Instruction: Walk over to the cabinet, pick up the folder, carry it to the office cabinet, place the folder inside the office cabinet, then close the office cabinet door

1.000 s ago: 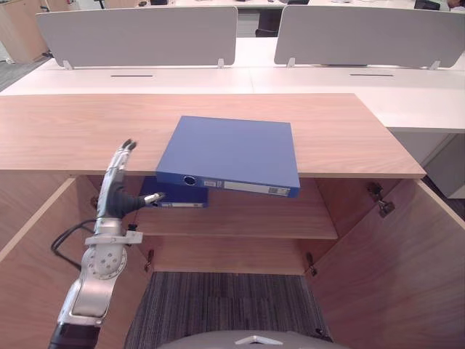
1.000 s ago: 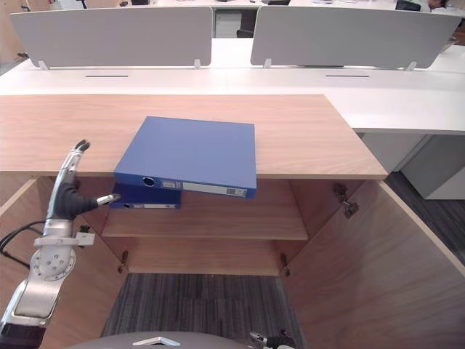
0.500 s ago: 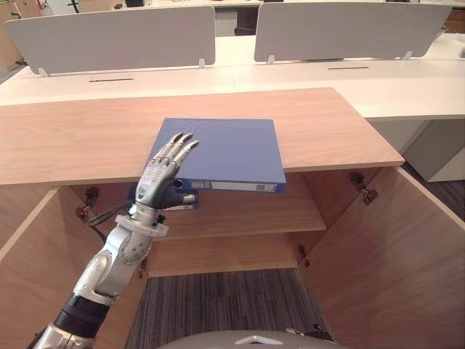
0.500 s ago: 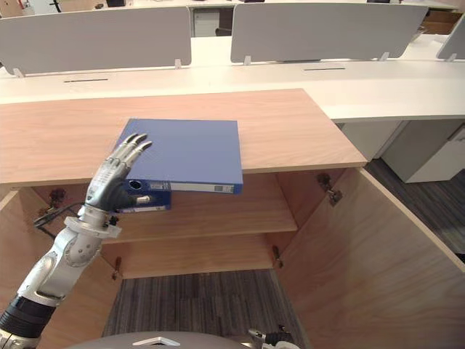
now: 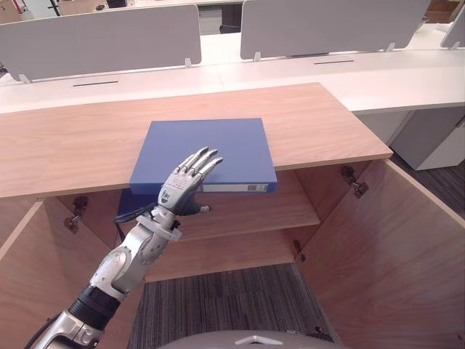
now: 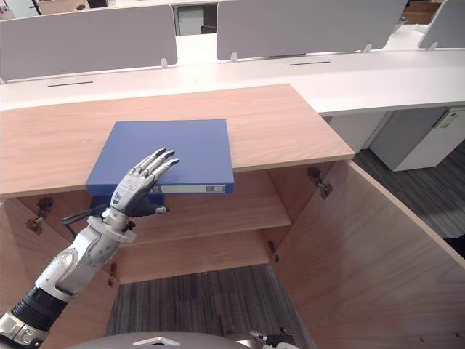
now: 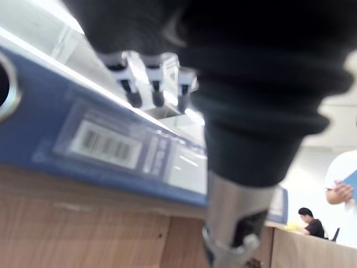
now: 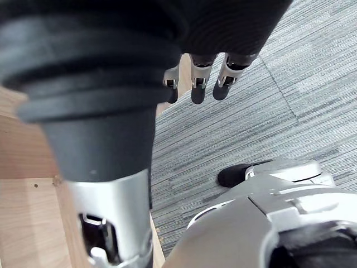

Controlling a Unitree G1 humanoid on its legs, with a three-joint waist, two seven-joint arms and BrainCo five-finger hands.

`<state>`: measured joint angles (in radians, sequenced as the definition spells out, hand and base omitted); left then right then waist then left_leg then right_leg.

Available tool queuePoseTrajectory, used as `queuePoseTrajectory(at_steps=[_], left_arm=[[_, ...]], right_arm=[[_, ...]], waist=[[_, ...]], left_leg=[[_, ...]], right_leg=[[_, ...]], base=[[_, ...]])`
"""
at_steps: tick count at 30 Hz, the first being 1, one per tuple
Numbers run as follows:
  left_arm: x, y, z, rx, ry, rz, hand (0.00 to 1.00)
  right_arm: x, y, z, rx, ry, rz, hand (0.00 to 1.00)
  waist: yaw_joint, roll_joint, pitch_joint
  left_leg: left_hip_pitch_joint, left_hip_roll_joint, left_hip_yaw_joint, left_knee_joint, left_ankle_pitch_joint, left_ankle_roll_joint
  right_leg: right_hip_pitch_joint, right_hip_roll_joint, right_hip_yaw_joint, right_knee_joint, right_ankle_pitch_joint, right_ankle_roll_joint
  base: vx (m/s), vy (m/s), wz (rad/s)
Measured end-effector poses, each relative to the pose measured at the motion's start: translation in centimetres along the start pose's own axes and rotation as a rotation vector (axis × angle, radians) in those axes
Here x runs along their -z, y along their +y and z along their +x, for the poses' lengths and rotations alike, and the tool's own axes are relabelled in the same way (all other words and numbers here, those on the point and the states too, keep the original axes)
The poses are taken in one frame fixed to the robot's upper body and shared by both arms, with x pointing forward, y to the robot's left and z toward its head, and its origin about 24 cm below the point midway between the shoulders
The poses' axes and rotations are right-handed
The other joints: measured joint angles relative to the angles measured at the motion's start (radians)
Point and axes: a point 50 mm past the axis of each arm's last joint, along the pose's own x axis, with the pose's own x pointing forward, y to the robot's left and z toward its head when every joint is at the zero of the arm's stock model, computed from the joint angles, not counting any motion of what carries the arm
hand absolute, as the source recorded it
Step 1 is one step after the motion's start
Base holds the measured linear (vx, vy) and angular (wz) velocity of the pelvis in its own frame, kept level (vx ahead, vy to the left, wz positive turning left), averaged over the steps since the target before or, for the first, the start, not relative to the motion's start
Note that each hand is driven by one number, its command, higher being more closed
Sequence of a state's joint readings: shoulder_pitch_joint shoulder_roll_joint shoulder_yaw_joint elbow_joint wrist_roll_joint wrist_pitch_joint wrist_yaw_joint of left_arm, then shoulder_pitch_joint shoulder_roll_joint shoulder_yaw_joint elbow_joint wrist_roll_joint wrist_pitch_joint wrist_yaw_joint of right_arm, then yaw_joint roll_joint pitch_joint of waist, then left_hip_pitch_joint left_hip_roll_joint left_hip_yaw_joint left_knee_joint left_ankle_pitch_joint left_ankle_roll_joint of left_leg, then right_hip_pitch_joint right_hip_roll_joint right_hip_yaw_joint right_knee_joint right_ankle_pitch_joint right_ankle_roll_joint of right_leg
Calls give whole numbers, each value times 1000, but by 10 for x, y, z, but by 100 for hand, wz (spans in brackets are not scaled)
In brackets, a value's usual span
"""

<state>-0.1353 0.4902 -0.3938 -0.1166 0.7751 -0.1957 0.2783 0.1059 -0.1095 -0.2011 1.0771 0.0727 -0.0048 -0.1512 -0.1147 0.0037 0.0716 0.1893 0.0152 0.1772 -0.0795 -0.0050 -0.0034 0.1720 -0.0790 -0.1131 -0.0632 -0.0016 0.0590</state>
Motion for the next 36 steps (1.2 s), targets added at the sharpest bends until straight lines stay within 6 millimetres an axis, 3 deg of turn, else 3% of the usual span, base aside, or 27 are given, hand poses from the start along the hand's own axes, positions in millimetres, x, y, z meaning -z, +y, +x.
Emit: queuePoseTrajectory(at_steps=[12,13,27,36], left_arm=[[8,-12,1,-4,64,110,0],[7,-13,2,-8,70,115,100],[11,0,20,-142,108,172,100],[23,8,19,-184,167,184,100]], right_arm=[[3,-2,0,5,10,13,0],[4,-2,-1,6,12,17,0],[4,0,-1,-5,21,53,0],[4,-1,-1,-4,23,70,0]], waist=[[-2,-3,-3],[-2,-3,-3],[-8,-6,-5],[-23,-11,-8]], left_leg=[[0,-1,-3,-6,0,0],[0,-1,-3,-6,0,0],[-5,-2,-5,-6,-1,-1],[-5,-2,-1,-6,-2,-1]], right_leg=[[4,-1,-4,-5,-1,-2],[4,-1,-4,-5,-1,-2],[4,-1,-6,-15,5,3],[4,-1,-2,-17,10,7]], base=[[-3,-2,0],[0,0,0],[0,0,0],[0,0,0]])
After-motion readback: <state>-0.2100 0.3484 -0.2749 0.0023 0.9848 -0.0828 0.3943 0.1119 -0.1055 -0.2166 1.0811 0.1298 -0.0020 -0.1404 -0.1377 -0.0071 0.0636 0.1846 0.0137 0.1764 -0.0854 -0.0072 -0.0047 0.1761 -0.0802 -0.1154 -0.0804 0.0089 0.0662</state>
